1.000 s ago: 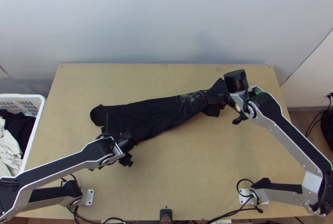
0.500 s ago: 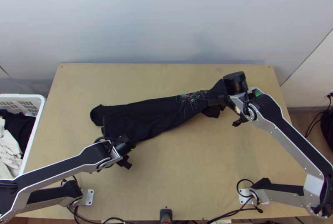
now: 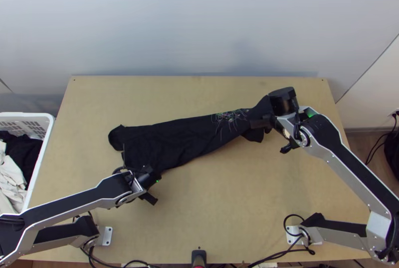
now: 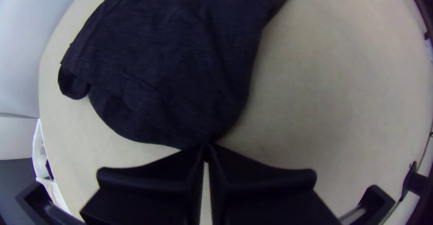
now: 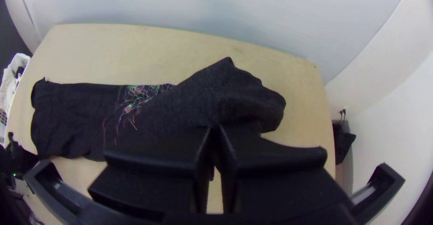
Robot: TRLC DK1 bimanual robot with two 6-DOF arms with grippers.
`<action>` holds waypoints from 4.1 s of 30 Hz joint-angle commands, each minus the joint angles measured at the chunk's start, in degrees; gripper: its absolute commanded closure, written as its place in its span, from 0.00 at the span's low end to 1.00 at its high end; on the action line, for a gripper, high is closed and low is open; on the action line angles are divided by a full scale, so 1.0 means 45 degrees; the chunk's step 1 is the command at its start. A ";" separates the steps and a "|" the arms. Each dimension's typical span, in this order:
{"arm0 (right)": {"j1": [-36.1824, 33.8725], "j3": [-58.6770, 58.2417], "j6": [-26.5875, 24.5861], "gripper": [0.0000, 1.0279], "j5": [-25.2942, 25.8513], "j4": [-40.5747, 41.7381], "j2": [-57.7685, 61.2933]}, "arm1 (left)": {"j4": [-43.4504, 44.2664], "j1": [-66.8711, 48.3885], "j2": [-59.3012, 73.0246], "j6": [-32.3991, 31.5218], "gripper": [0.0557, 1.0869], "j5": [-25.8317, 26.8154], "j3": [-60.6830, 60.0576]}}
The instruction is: Fold the t-shirt
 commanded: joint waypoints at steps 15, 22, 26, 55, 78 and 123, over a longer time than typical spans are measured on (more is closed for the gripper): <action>0.0049 0.0748 -0.0984 0.97 0.0336 -0.0217 -0.0830 | -0.1469 0.3551 -0.2046 0.1406 0.97 -0.0156 0.6173; 0.0049 0.1392 -0.1687 0.97 0.1117 -0.0178 -0.1279 | -0.1704 0.6070 -0.1792 0.2031 0.97 -0.0156 1.0665; -0.0010 0.1822 -0.2156 0.97 0.1839 -0.0139 -0.1689 | -0.1665 0.7144 -0.1714 0.2207 0.97 -0.0156 1.2716; 0.1514 0.2974 -0.5788 0.97 0.2777 -0.0588 -0.7763 | -0.4790 0.7476 -0.6186 0.4238 0.97 0.1348 1.6680; 0.1474 -0.2826 -0.3718 0.97 0.1957 -0.0881 -0.9658 | -0.1879 1.0094 -0.9897 0.4277 0.97 0.4844 0.6192; -0.4502 -0.2924 -0.2136 0.97 -0.1774 1.0408 0.4346 | 0.7906 1.1480 0.3071 0.1191 0.97 0.2871 0.4180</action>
